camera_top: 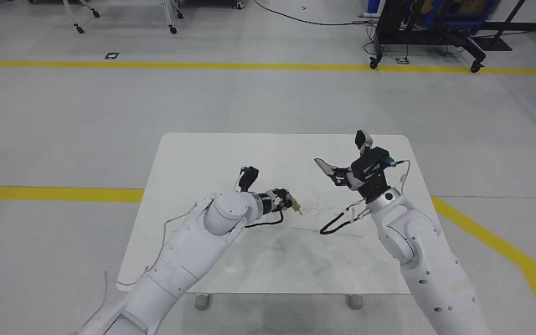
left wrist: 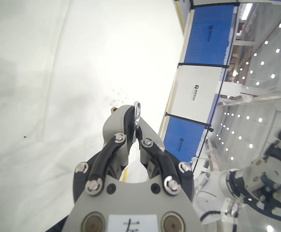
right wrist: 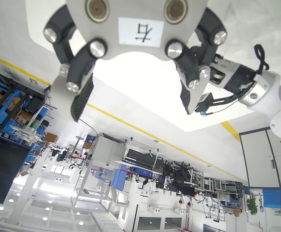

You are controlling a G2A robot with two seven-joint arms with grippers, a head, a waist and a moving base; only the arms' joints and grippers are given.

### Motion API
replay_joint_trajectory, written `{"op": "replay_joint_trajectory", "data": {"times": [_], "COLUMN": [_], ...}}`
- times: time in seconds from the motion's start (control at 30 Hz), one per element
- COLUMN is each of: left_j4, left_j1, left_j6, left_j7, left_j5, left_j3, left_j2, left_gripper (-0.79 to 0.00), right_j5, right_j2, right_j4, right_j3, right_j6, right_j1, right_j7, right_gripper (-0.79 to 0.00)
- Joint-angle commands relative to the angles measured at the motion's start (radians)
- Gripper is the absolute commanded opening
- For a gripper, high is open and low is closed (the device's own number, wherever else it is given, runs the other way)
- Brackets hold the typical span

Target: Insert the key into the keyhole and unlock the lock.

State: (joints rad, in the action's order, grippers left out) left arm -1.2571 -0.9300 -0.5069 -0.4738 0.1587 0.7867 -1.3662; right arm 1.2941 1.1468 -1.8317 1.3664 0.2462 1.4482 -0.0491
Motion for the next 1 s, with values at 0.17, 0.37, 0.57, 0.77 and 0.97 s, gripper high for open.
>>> {"op": "replay_joint_trajectory", "data": {"times": [0.17,0.37,0.57,0.77,0.97], "left_j4": [0.071,0.095,0.1,-0.095,-0.317], "left_j1": [0.033,0.043,0.036,-0.084,-0.263], "left_j6": [-0.015,0.002,0.016,-0.001,0.122], "left_j7": [0.033,0.033,0.013,-0.016,-0.042], "left_j5": [0.055,0.085,0.096,0.105,0.118], "left_j3": [-0.027,-0.025,0.01,0.143,0.381], "left_j2": [-0.032,-0.046,-0.041,0.006,0.065], "left_gripper": [-0.785,-0.443,0.0,0.0,0.0], "right_j5": [0.0,0.0,0.0,0.0,0.0], "right_j2": [0.0,0.0,0.0,0.0,0.0], "right_j4": [0.0,0.0,0.0,0.0,0.0], "right_j3": [0.0,0.0,0.0,0.0,0.0], "right_j6": [0.0,0.0,0.0,0.0,0.0], "right_j1": [0.0,0.0,0.0,0.0,0.0], "right_j7": [0.0,0.0,0.0,0.0,0.0], "right_gripper": [0.0,0.0,0.0,0.0,0.0]}}
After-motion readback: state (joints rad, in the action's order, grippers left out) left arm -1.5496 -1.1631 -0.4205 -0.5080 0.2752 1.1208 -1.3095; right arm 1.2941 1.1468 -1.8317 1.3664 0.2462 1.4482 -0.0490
